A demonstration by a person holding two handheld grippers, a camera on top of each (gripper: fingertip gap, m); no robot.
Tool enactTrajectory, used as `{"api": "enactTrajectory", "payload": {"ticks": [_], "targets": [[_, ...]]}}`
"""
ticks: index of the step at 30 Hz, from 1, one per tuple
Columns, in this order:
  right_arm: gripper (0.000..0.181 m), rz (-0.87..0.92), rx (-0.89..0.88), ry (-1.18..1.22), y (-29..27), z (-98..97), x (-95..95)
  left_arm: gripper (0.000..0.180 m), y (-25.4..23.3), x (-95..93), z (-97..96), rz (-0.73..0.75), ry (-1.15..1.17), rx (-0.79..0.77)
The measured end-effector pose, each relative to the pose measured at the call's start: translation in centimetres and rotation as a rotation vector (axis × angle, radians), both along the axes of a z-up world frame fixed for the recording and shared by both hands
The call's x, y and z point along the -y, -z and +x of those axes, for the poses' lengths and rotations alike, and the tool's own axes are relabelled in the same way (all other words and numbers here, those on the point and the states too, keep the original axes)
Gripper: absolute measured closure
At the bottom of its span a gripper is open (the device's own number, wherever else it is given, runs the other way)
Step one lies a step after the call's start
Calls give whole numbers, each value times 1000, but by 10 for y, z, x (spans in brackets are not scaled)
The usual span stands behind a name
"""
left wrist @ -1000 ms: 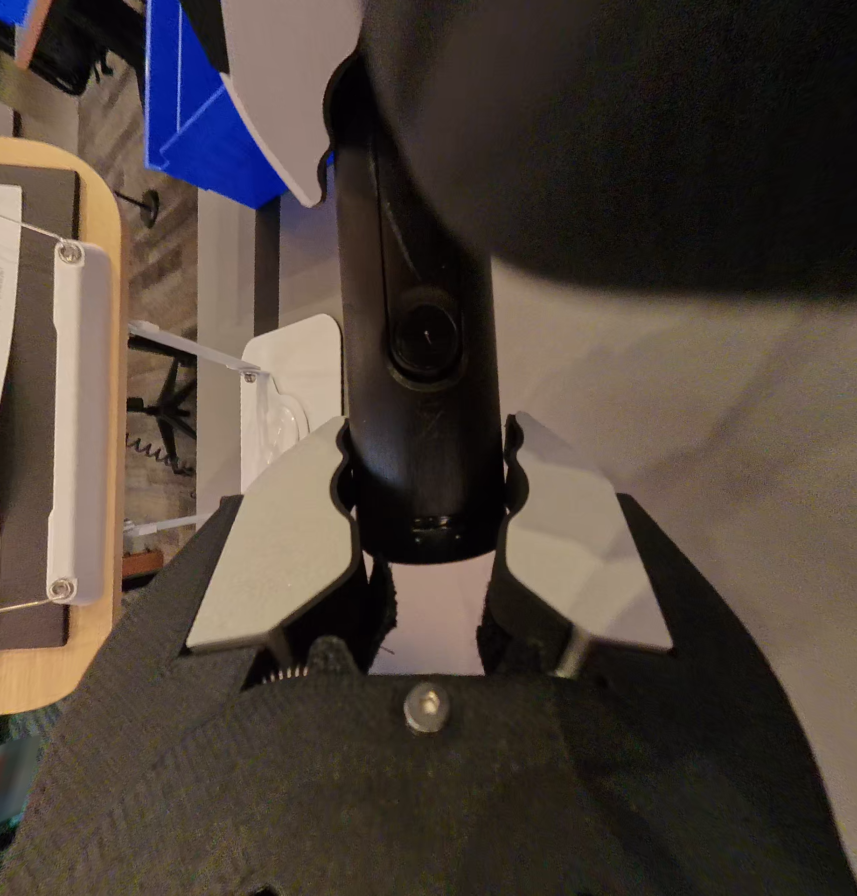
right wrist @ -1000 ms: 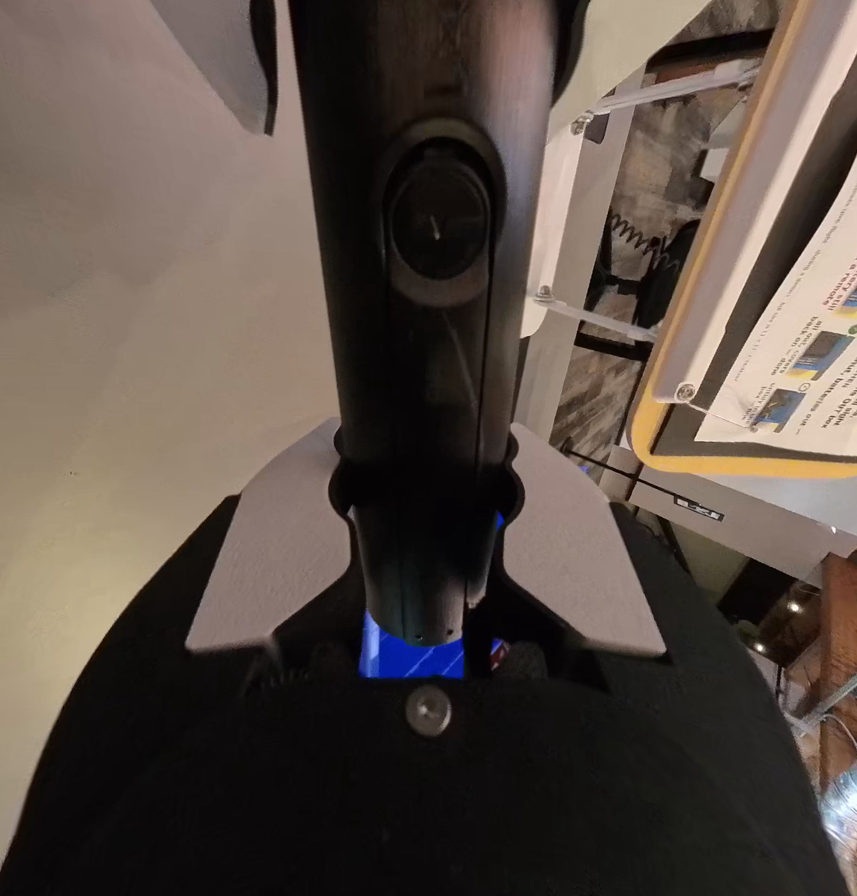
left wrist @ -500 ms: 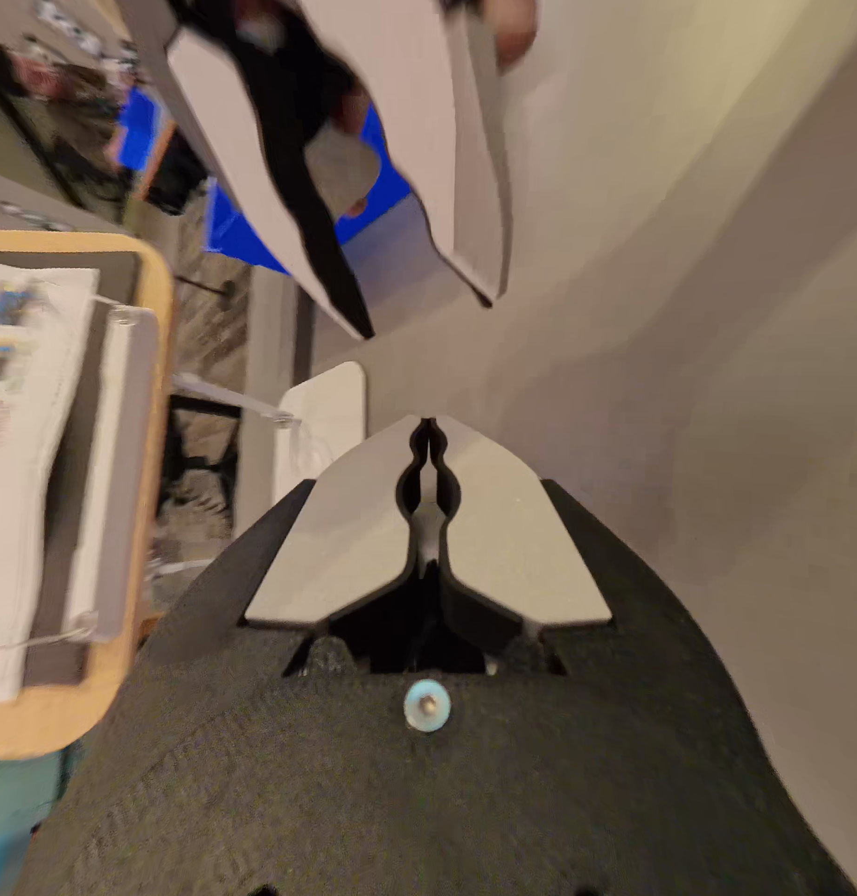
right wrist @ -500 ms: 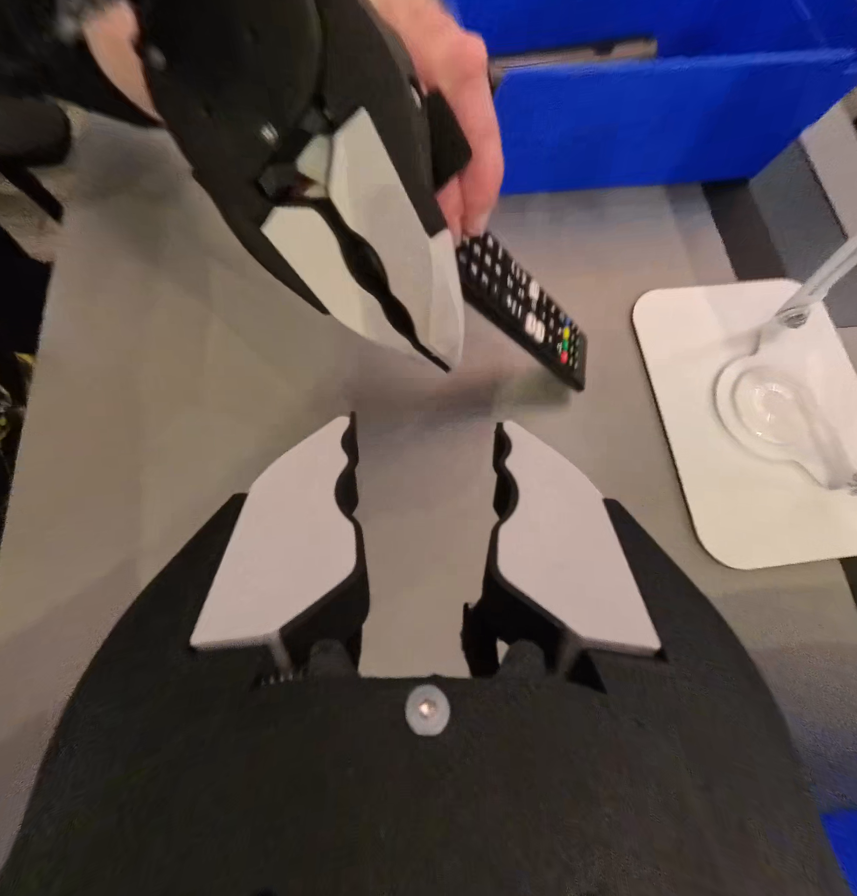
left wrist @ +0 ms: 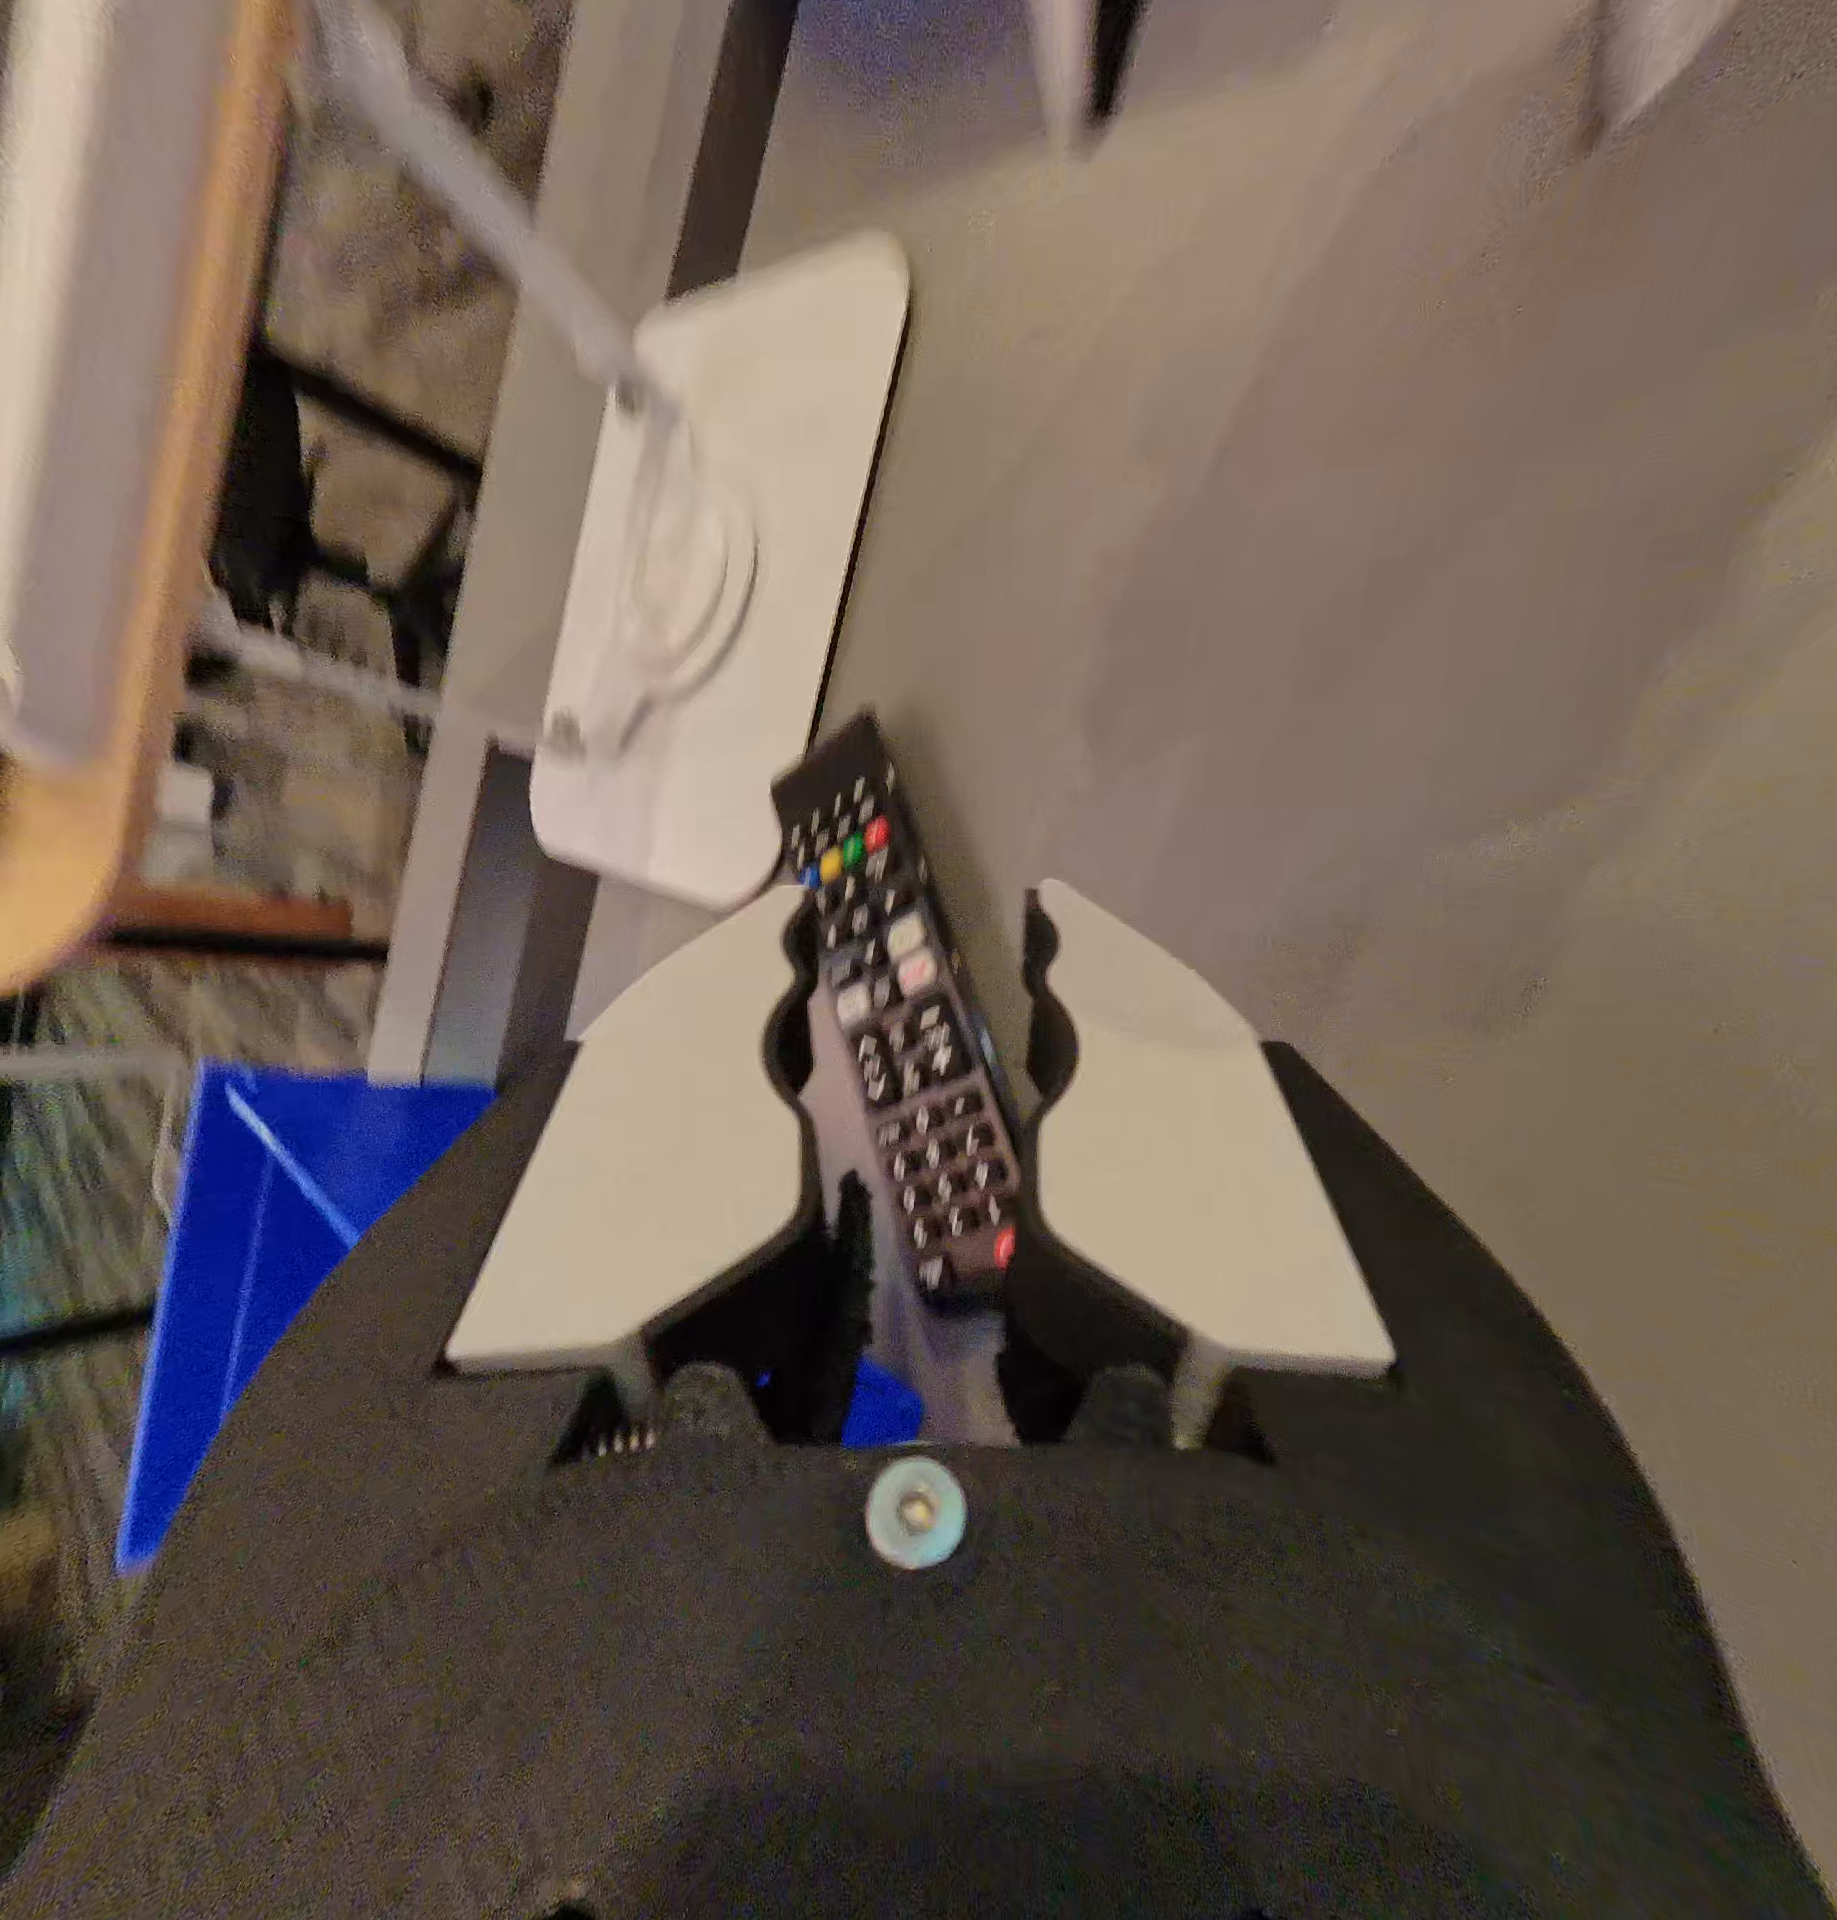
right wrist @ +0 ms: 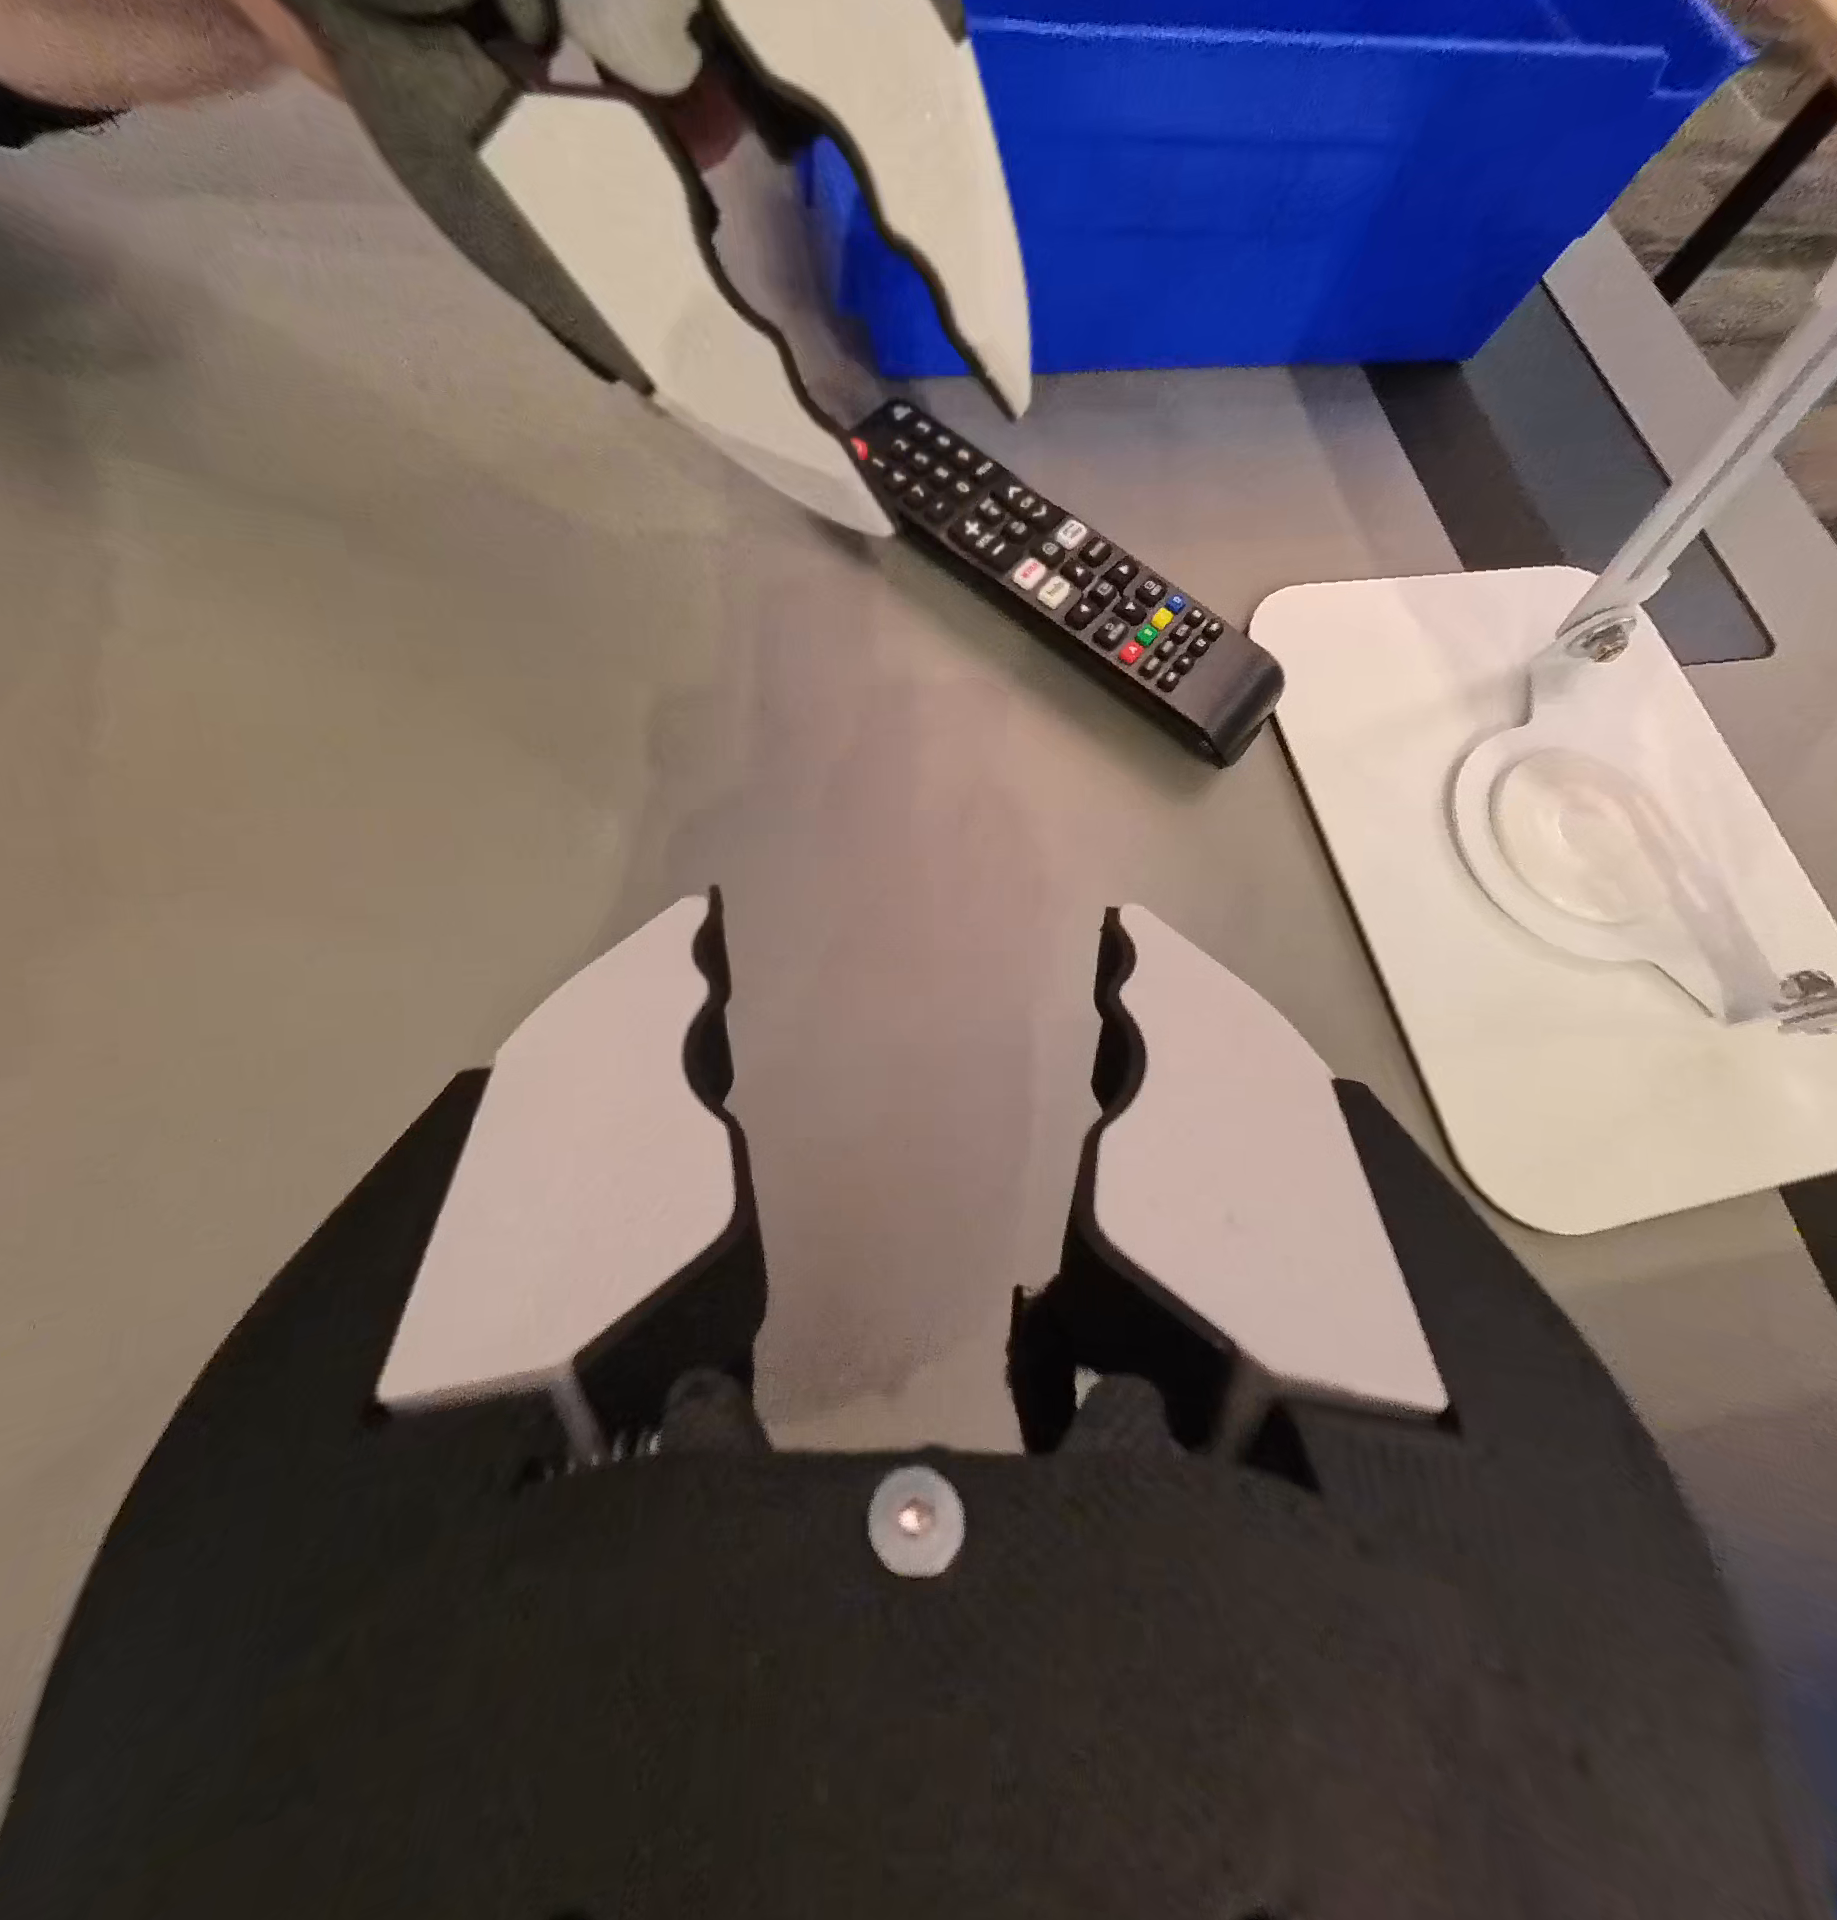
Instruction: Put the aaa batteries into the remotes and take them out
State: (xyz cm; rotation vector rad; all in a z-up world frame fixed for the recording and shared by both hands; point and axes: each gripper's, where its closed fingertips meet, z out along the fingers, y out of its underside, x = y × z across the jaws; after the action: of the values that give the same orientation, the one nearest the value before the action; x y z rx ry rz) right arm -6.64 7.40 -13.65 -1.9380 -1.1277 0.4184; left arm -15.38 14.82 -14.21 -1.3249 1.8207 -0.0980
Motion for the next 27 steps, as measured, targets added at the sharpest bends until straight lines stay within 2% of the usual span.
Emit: {"api": "enactTrajectory", "payload": {"ticks": [4, 7, 8, 11, 17, 21, 27], "targets": [[117, 38, -43, 17, 15, -2, 8, 116, 31, -24, -28, -72, -162, -94], [119, 37, -36, 15, 33, -5, 14, 115, 57, -41, -42, -4, -276, -221], [119, 26, -31, 5, 39, -7, 16, 127, 62, -45, -43, 9, -298, -238], [119, 22, 5, -13, 45, -11, 19, 146, 68, -51, -39, -3, -337, -242], [118, 22, 6, 6, 51, -13, 11, 153, 68, -57, -33, -50, -339, -215], [111, 63, -1, 26, 47, -14, 2, 156, 65, -29, -21, -265, -265, -143], [96, 176, 163, 32, 39, -4, -23, 161, 47, 32, -1, -537, -18, -59]]}}
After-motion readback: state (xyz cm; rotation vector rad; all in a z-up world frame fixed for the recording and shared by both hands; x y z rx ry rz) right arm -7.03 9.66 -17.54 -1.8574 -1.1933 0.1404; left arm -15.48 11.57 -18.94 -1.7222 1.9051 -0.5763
